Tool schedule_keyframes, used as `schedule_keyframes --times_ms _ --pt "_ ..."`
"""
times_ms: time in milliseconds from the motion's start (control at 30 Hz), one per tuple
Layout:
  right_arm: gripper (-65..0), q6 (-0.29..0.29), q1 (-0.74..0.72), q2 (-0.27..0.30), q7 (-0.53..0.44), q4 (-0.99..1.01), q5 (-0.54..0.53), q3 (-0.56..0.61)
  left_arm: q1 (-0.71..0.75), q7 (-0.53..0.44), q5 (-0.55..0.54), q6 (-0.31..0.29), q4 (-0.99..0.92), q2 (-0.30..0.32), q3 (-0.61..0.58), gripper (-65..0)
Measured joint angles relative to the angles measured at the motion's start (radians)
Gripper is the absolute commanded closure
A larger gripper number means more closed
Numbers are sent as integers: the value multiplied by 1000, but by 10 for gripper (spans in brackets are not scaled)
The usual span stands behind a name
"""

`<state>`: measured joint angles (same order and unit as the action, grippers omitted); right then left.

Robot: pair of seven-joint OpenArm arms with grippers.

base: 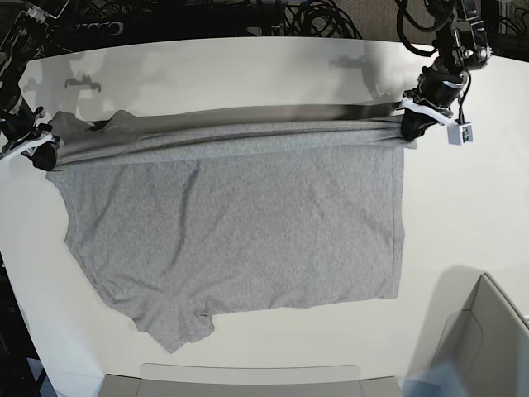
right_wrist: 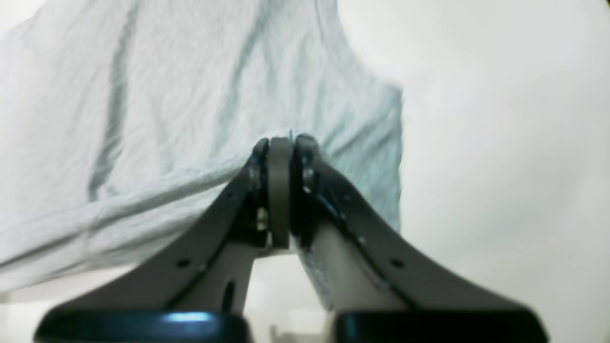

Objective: Fold the T-shirt properly
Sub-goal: 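Lift the shoulder edge with both grippers and fold it toward the hem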

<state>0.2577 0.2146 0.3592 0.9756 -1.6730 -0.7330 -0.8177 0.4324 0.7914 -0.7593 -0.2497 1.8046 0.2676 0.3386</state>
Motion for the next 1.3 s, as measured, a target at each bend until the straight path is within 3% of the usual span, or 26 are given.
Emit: schedule_keyframes --times_ms 100,233,500,800,933,1000,1300 --pt "0 2 -48 3 -6 0 67 54 -35 17 10 14 -1 1 0 0" --pt "0 6 -135 1 -7 73 162 115 -136 133 126 5 -5 -5 0 0" --pt "0 6 -283 18 -14 219 260 222 -242 151 229 5 -27 -27 1 0" --pt "0 8 -431 23 -14 359 362 312 -352 150 240 -1 -191 -27 0 0" --pt "0 8 -478 23 -135 424 401 385 -389 146 262 2 -208 -25 0 0" --pt "0 11 -503 23 -151 492 420 410 -410 138 261 2 -226 -22 0 0" --pt "0 15 -572 14 -287 665 510 410 -500 101 340 -1 -341 -25 -66 0"
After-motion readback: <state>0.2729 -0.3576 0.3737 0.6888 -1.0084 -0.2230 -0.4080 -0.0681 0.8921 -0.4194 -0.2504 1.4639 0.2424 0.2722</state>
